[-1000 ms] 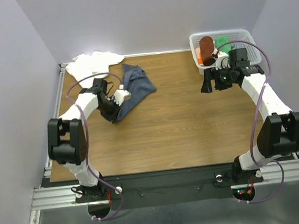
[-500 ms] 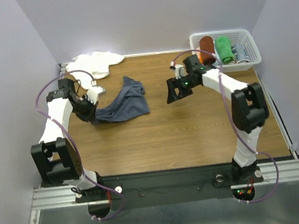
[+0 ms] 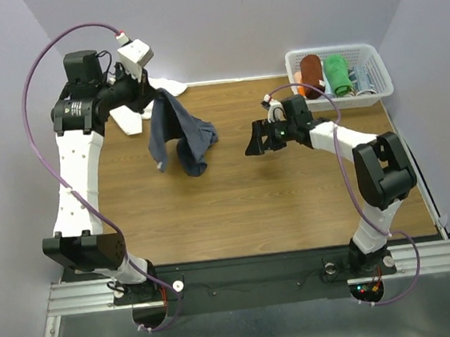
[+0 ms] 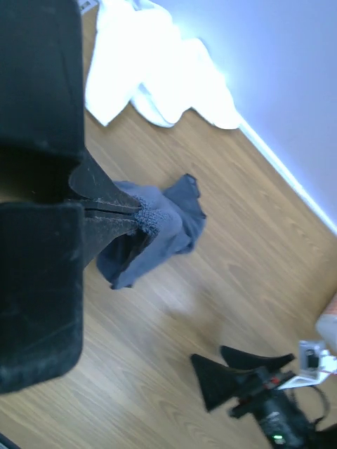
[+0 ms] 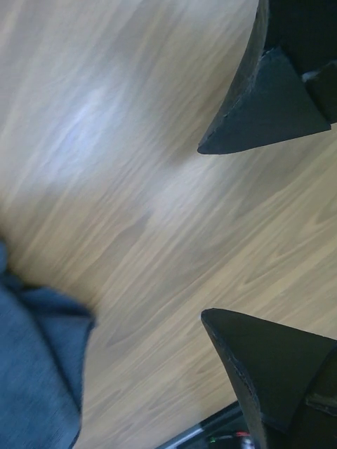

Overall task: Roll the towels
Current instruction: Flatten the towel

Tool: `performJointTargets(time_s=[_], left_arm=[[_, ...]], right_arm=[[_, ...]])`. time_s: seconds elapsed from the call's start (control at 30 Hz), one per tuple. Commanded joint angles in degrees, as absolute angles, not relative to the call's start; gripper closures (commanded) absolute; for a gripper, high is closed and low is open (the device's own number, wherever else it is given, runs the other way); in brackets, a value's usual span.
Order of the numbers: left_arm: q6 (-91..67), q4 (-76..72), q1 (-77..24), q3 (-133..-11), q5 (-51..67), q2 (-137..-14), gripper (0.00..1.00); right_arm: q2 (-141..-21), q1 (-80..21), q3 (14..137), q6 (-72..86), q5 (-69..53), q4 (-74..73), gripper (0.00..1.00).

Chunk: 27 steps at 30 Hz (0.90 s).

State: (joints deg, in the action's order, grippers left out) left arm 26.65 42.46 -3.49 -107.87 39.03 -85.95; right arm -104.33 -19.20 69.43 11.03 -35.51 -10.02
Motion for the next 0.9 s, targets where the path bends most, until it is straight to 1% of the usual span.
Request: performJointTargets(time_s=[0.0, 0.17, 0.27, 0.3, 0.37, 0.57, 0.7, 0.87], left_arm=[[17.0, 35.9, -3.4, -112.3, 34.6, -89.1, 1.0], [9.7, 27.5, -3.3, -114.4, 32.2, -88.3, 1.0], [8.2, 25.2, -3.3, -115.6, 31.8, -88.3, 1.0], [7.7, 24.4, -3.3, -115.8, 31.7, -88.4, 1.0], [7.6, 24.1, -3.3, -116.5, 31.6, -88.5, 1.0], [6.9, 23.5, -3.3, -116.6, 31.7, -88.2, 1.0], [5.8, 23.1, -3.3, -116.8, 31.9, -88.0, 1.0], [5.1, 22.9, -3.3, -117.1, 31.5, -87.8, 1.0]], right_arm=[[-103.7, -24.3, 65.5, 18.2, -31.6, 10.1, 0.05], [-105.4, -32.3, 57.8, 23.5, -27.4, 28.6, 0.06], [-109.5, -35.1, 57.4, 27.3, -24.2, 35.0, 0.06], [-110.6, -35.4, 57.2, 29.8, -21.9, 39.9, 0.06], [-114.1, -36.3, 57.7, 32.1, -20.2, 44.8, 0.06], [-123.0, -39.4, 67.8, 36.5, -15.1, 45.2, 0.06], [-129.3, -39.7, 72.6, 40.0, -14.4, 45.2, 0.03], [-134.5, -40.7, 78.2, 41.9, -14.7, 45.2, 0.02]])
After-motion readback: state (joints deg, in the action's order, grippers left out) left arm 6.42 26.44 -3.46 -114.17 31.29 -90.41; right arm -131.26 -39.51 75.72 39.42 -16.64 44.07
